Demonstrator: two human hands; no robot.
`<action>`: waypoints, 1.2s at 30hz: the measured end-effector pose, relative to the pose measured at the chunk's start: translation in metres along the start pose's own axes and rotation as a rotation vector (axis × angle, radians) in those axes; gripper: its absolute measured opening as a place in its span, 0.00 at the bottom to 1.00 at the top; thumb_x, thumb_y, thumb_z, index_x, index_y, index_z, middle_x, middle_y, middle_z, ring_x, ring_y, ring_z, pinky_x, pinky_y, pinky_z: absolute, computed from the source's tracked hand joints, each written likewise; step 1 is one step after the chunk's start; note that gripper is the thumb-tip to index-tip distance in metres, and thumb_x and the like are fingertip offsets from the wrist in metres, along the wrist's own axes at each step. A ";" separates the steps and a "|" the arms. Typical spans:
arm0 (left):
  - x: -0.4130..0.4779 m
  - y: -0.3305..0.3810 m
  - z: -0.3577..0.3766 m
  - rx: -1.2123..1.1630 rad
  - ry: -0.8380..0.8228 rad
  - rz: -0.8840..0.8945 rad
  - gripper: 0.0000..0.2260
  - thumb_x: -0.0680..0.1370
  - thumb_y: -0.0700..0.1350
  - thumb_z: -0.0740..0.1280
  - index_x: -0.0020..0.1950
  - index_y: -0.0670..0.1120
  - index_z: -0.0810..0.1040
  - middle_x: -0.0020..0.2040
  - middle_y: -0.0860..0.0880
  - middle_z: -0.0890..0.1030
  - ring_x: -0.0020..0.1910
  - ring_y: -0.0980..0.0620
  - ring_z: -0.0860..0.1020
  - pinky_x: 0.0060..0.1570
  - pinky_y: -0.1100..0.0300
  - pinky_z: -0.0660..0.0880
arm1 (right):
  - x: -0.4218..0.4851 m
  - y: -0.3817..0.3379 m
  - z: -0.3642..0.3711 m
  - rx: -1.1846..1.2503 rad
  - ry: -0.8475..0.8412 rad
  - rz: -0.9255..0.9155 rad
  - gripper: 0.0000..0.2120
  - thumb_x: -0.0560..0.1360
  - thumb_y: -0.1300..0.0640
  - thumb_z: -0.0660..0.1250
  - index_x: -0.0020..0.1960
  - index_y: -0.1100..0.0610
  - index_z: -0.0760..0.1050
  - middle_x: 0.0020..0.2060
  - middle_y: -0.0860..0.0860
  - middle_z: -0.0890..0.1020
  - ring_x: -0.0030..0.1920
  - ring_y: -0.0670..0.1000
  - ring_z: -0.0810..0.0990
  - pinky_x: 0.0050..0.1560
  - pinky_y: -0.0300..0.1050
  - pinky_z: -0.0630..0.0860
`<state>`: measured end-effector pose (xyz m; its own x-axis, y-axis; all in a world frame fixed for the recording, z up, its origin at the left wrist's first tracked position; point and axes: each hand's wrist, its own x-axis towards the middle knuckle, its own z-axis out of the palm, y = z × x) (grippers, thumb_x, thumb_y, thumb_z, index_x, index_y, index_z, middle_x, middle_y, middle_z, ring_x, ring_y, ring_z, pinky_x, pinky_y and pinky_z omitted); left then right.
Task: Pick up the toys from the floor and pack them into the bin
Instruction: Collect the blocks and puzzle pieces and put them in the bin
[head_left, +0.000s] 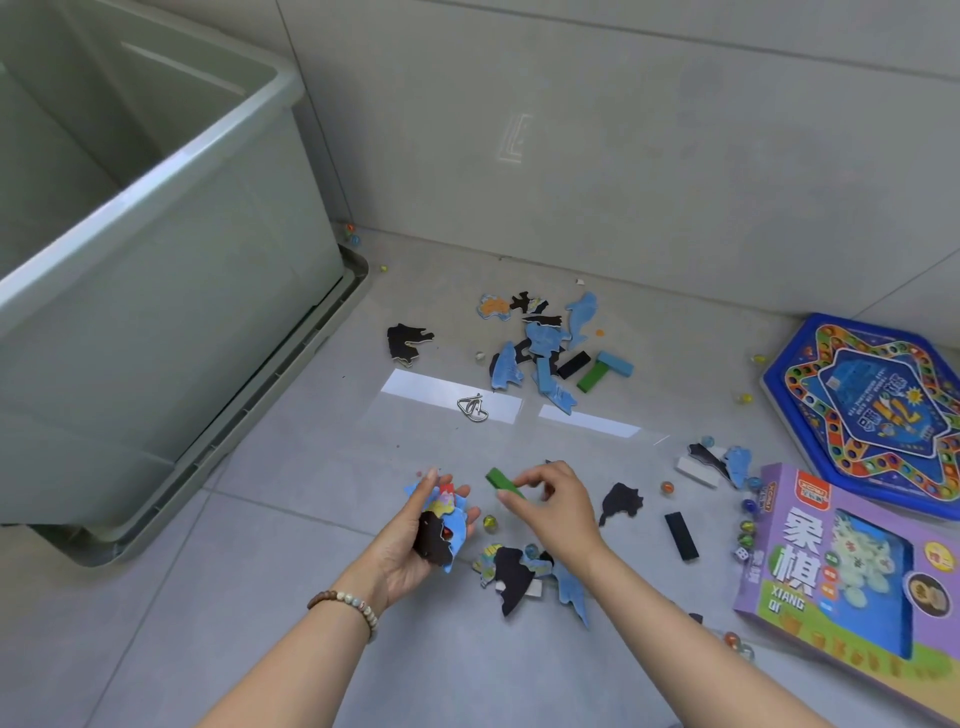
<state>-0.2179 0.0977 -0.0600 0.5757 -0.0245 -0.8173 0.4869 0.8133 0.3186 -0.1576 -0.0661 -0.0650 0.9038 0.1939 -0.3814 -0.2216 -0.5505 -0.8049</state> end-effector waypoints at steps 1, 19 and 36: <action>0.000 0.001 0.004 -0.024 -0.043 -0.019 0.17 0.76 0.54 0.65 0.56 0.42 0.76 0.56 0.41 0.80 0.48 0.43 0.82 0.45 0.52 0.81 | -0.003 -0.011 0.004 0.026 -0.045 -0.020 0.07 0.67 0.53 0.75 0.42 0.50 0.77 0.43 0.46 0.73 0.41 0.43 0.70 0.41 0.27 0.67; -0.018 -0.018 -0.032 0.290 0.023 -0.035 0.11 0.76 0.38 0.67 0.59 0.40 0.77 0.53 0.44 0.82 0.45 0.45 0.83 0.42 0.57 0.82 | -0.068 0.064 -0.018 0.040 0.104 0.363 0.27 0.64 0.49 0.78 0.55 0.56 0.69 0.53 0.52 0.73 0.52 0.50 0.74 0.51 0.41 0.71; -0.017 -0.058 -0.019 0.338 -0.055 -0.150 0.08 0.75 0.41 0.69 0.52 0.39 0.78 0.43 0.42 0.85 0.44 0.43 0.83 0.47 0.55 0.80 | -0.067 0.052 0.019 -0.079 0.100 0.298 0.21 0.63 0.55 0.77 0.49 0.52 0.69 0.43 0.47 0.72 0.47 0.49 0.75 0.49 0.41 0.72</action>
<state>-0.2686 0.0625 -0.0739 0.5116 -0.1680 -0.8426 0.7525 0.5609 0.3451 -0.2361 -0.0926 -0.0900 0.8358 -0.0640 -0.5453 -0.4563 -0.6332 -0.6252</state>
